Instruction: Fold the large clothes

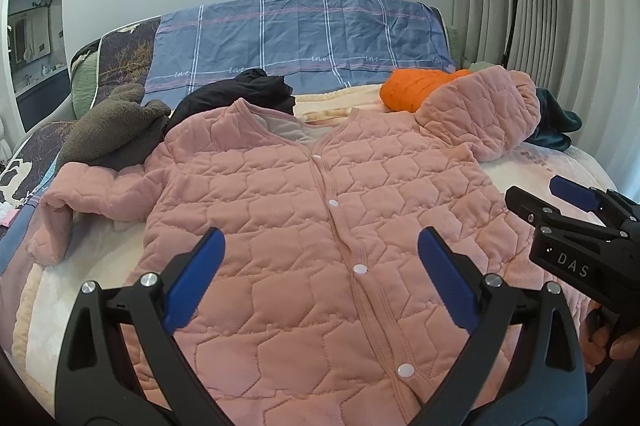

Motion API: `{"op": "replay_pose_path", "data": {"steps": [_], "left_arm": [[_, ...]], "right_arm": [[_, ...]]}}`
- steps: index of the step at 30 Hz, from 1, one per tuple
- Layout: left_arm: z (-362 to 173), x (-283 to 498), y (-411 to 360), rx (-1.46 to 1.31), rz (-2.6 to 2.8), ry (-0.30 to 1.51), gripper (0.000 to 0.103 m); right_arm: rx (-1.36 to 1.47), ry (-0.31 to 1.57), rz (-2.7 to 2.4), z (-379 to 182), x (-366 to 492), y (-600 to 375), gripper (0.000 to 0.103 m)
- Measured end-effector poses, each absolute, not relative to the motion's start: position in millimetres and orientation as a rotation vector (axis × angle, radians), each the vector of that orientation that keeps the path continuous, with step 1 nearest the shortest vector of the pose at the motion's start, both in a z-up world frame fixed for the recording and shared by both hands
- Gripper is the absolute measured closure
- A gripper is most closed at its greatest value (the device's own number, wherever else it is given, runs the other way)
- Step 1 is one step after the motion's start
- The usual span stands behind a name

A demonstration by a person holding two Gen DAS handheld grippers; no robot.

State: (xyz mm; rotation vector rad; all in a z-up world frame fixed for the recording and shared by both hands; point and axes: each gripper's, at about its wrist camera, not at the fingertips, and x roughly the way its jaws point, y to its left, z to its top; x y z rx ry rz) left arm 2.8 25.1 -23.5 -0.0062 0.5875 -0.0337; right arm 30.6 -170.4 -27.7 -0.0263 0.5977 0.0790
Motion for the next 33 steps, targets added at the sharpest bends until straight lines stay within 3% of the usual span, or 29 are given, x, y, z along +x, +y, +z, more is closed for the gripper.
{"op": "replay_pose_path", "data": {"steps": [33], "left_arm": [[-28.1,4.7,31.0,-0.05,-0.054,0.62,0.005]], "right_arm": [[-0.034,0.619,0.111,-30.4,28.1,-166.0,0.03]]}}
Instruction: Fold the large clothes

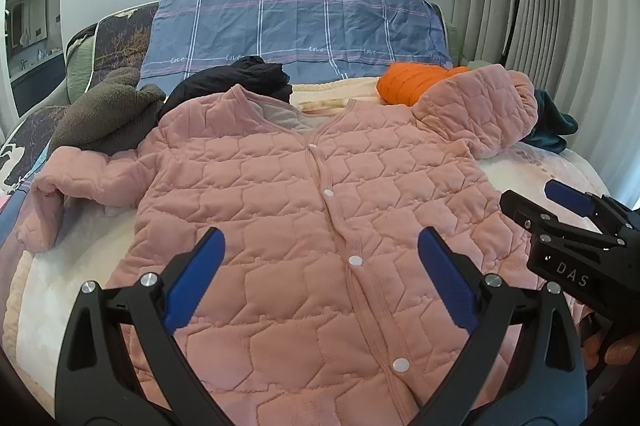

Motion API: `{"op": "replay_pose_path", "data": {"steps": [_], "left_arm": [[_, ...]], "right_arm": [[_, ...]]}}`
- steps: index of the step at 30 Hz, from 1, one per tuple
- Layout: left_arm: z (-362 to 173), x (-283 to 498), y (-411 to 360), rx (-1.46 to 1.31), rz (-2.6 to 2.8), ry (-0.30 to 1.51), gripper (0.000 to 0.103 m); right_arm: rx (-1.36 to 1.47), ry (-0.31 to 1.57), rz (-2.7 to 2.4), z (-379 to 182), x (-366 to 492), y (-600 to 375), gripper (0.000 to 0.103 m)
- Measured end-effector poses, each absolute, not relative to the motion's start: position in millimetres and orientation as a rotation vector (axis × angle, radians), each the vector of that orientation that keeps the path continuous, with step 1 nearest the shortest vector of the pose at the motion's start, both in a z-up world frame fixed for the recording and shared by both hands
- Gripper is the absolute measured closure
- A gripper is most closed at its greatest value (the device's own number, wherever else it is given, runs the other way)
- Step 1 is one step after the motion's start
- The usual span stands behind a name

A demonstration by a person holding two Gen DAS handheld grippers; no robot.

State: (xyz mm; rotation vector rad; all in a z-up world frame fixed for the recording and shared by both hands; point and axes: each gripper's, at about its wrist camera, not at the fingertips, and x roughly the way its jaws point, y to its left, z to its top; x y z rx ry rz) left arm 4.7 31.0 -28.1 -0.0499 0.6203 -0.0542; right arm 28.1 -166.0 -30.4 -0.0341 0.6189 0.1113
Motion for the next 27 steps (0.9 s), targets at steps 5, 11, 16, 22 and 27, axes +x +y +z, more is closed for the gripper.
{"op": "replay_pose_path", "data": {"steps": [5,11,16,22,27], "left_arm": [[-28.8,5.0,31.4,-0.052,-0.053,0.624,0.005],[-30.5,4.6,31.4,-0.057,-0.054,0.629,0.005],[-31.4,3.9,31.1,-0.053,-0.053,0.628,0.004],[-30.9,3.7,31.1,-0.052,-0.057,0.626,0.004],[-27.7,3.5,33.7,-0.059,-0.061,0.626,0.004]], "right_arm": [[-0.02,0.612,0.114,-29.9,26.5,-167.3,0.03],[-0.021,0.615,0.119,-30.2,25.9,-167.6,0.03],[-0.025,0.623,0.125,-31.8,25.7,-165.9,0.03],[-0.028,0.629,0.136,-31.6,27.0,-163.4,0.03],[-0.037,0.632,0.143,-31.2,29.4,-159.9,0.03]]}}
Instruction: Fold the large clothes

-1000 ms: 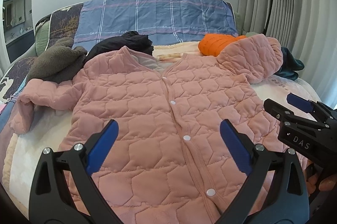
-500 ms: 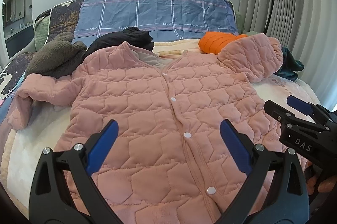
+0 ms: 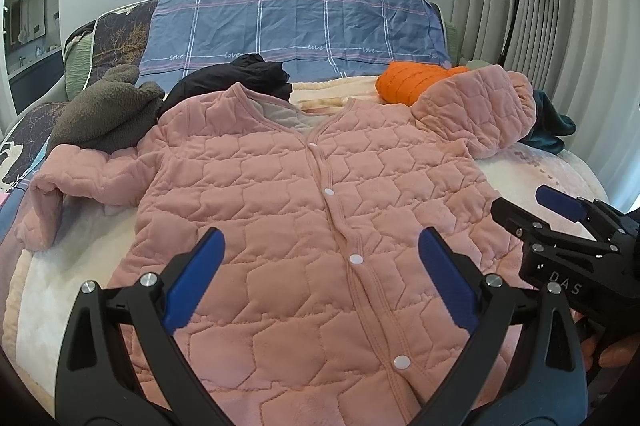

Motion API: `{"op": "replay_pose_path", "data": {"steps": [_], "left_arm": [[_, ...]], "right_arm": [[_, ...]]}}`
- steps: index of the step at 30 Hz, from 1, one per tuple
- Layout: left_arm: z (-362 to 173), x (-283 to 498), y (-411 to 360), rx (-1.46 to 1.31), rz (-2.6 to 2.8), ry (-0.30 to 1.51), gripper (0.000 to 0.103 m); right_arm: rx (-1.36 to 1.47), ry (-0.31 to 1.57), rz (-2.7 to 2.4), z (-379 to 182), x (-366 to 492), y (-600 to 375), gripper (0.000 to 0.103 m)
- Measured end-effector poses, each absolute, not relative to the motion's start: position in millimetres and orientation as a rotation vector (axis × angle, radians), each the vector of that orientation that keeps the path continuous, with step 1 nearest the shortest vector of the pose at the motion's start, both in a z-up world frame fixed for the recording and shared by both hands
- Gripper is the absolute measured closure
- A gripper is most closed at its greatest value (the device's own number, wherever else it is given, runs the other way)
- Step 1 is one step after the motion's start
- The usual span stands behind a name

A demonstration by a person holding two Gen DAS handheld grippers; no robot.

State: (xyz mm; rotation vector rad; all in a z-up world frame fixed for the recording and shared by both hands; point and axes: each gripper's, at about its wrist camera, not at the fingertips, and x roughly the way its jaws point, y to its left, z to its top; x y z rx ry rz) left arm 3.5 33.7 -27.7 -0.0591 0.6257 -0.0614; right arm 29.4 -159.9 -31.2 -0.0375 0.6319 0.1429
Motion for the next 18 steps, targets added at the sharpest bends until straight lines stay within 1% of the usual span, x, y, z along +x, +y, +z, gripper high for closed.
{"op": "replay_pose_path", "data": {"steps": [5,8,10,12,15,18], "left_arm": [[-14.3,7.4,67.1,-0.146,-0.094,0.607,0.004],[-3.8,17.0,125.7,-0.279,-0.027,0.591,0.004],[-6.1,25.2,170.5,-0.381,0.039,0.599,0.005],[-17.5,34.8,222.7,-0.51,0.108,0.62,0.005],[-49.2,43.2,302.4,-0.749,0.2,0.655,0.006],[-82.9,31.6,371.9,-1.009,0.31,0.621,0.006]], "right_arm": [[-0.039,0.643,0.137,-32.9,30.9,-161.5,0.03],[-0.035,0.645,0.12,-34.2,32.3,-166.0,0.03],[-0.016,0.652,0.11,-35.3,34.3,-170.9,0.03],[-0.002,0.664,0.106,-36.5,36.2,-174.9,0.03],[-0.003,0.663,0.098,-37.2,36.1,-177.8,0.03],[-0.011,0.659,0.078,-37.2,35.4,-182.0,0.03]]}}
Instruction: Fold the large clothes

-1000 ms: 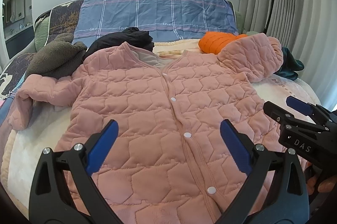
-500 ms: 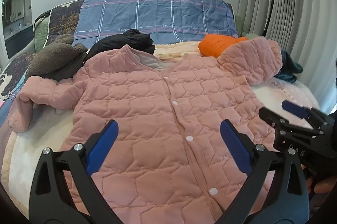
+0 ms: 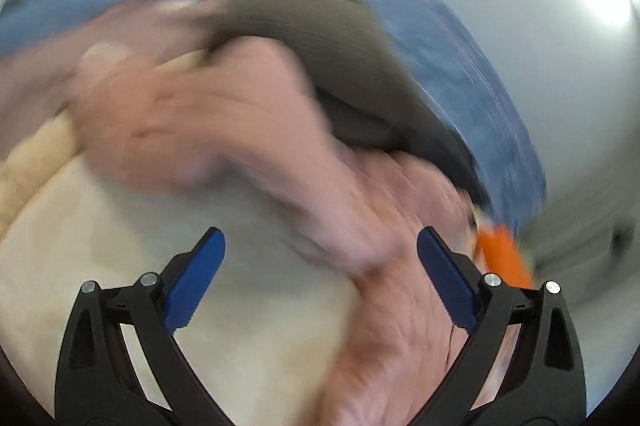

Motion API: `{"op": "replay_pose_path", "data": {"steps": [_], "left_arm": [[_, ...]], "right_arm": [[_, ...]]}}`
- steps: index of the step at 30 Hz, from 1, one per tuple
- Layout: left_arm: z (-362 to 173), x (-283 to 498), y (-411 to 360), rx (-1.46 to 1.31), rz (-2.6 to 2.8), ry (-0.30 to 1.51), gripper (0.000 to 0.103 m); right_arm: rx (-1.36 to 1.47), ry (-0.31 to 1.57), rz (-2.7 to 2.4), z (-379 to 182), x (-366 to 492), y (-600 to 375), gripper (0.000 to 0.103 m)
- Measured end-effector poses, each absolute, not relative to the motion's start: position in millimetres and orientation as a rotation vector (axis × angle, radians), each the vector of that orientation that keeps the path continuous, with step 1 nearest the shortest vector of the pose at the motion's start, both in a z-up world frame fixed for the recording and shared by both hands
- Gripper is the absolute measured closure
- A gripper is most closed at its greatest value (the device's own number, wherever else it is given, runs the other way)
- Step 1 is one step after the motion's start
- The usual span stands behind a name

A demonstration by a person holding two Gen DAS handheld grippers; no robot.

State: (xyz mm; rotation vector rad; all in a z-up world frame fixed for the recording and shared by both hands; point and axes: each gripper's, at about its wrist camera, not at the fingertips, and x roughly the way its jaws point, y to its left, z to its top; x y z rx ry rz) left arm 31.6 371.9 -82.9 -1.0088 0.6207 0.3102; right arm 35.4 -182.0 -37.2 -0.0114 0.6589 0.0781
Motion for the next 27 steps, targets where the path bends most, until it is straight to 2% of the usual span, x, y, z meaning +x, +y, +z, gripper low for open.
{"op": "replay_pose_path", "data": {"steps": [7,12,21,23,25,27], "left_arm": [[-145.5,8.5,443.2,-1.478,0.285,0.494,0.005],[-158.1,12.6,436.2,-1.575,0.276,0.514,0.006],[-157.8,22.1,415.3,-1.591,0.215,0.519,0.007],[-168.9,25.7,428.1,-1.612,0.273,0.496,0.019],[-176.1,25.3,436.5,-1.67,0.302,0.454,0.043],[-161.7,30.8,437.5,-1.594,0.319,0.459,0.053]], "right_arm": [[0.009,0.683,0.04,-42.2,41.6,-191.3,0.03],[-0.007,0.684,0.049,-43.1,40.3,-186.6,0.03],[0.006,0.707,0.051,-47.3,44.2,-188.1,0.03],[-0.01,0.681,0.055,-43.5,38.7,-186.3,0.03],[-0.034,0.65,0.042,-40.0,32.8,-187.7,0.03],[-0.045,0.634,0.01,-38.4,30.1,-194.2,0.03]]}}
